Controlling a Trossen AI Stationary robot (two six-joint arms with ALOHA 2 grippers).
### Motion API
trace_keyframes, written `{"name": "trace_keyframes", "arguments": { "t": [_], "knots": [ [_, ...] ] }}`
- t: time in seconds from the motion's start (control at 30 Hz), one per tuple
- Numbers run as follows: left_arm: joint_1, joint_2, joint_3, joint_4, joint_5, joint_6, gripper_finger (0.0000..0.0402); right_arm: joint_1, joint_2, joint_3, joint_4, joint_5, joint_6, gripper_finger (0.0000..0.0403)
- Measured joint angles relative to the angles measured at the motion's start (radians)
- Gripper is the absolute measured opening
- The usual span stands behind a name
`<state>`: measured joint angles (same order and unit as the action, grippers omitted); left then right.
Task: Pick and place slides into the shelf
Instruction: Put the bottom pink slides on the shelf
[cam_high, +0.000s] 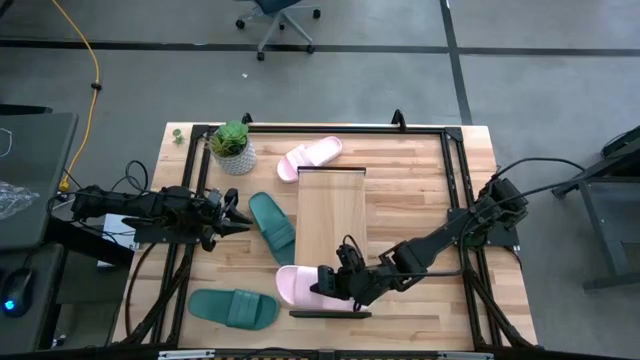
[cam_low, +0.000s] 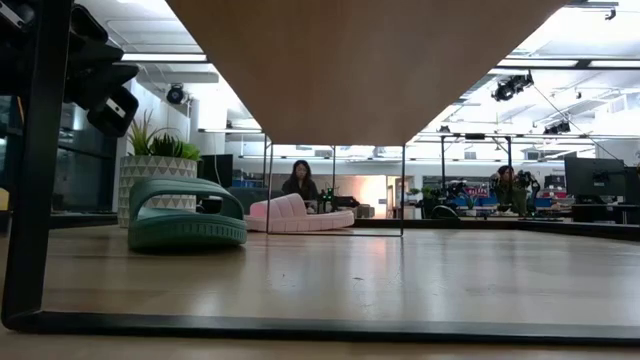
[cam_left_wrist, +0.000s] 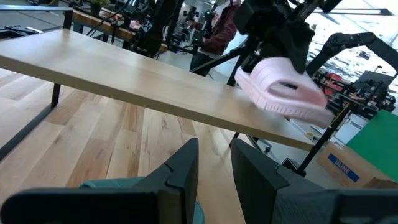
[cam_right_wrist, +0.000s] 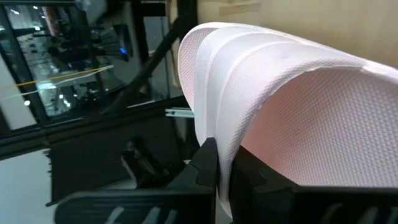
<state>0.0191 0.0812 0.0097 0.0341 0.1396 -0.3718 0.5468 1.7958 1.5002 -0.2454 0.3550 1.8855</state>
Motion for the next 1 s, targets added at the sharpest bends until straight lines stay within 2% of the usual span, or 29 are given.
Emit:
{"name": "trace_keyframes", "arguments": {
  "t": [1.0],
  "knots": [
    [0.000,0.000,0.000,0.001,0.002,0.008,0.0085,0.003,0.024,0.000,0.020,-0.034,0.020,0.0000]
  ]
}}
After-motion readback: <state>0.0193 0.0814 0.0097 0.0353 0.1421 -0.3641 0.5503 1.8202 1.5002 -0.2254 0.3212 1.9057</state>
